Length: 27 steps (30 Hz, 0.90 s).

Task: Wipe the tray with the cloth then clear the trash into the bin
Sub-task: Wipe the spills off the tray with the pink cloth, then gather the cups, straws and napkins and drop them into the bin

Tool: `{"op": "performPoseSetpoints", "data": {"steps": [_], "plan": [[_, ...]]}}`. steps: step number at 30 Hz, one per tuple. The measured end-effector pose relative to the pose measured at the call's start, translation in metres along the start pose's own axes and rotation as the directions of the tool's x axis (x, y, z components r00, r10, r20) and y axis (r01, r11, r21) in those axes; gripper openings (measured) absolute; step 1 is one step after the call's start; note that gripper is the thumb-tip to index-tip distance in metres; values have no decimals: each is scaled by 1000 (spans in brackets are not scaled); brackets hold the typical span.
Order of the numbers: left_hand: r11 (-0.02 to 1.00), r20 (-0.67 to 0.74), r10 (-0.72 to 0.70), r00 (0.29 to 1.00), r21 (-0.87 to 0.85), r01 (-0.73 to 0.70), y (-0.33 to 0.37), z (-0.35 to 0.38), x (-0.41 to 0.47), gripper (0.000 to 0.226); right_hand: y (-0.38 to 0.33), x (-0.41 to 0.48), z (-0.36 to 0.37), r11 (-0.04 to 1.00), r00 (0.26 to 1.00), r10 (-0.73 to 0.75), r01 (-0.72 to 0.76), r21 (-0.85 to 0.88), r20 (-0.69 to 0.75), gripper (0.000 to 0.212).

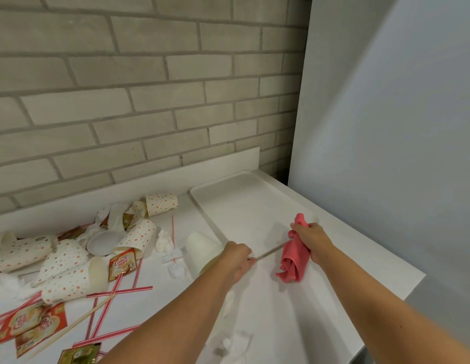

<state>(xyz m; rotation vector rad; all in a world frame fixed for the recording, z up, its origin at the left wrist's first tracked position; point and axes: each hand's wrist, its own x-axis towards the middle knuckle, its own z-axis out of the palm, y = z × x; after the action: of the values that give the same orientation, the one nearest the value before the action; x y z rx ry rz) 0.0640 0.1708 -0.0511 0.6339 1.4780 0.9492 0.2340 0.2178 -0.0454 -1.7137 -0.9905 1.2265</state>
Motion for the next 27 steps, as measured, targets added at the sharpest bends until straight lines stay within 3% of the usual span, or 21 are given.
{"op": "performPoseSetpoints", "data": {"steps": [3,6,9,14,17,21,23,27], "plan": [[996,-25,9,1000,91,-7,1,2,0,5,0,-9,2,974,997,41,-55,-221,-70,48],[987,-40,17,999,160,-11,5,4,-1,1,2,-18,3,887,995,-8,-37,-461,-96,47],[987,-41,20,999,160,-14,7,5,-5,16,7,-24,5,785,994,-79,13,-620,-79,44],[974,-14,21,1000,228,-17,13,-1,-19,5,9,-38,12,565,997,-77,67,-822,28,39],[964,0,33,999,263,-32,16,-13,-21,13,3,-46,17,392,990,-110,126,-912,89,36],[949,54,179,982,255,-186,28,-35,-32,4,-16,-55,25,159,973,-198,148,-976,115,43],[889,76,297,952,342,-305,32,-52,-41,12,-28,-59,34,141,957,-260,172,-975,131,44],[649,153,419,895,639,-412,26,-85,-57,13,-43,-66,65,242,924,-279,330,-912,261,38]]}}
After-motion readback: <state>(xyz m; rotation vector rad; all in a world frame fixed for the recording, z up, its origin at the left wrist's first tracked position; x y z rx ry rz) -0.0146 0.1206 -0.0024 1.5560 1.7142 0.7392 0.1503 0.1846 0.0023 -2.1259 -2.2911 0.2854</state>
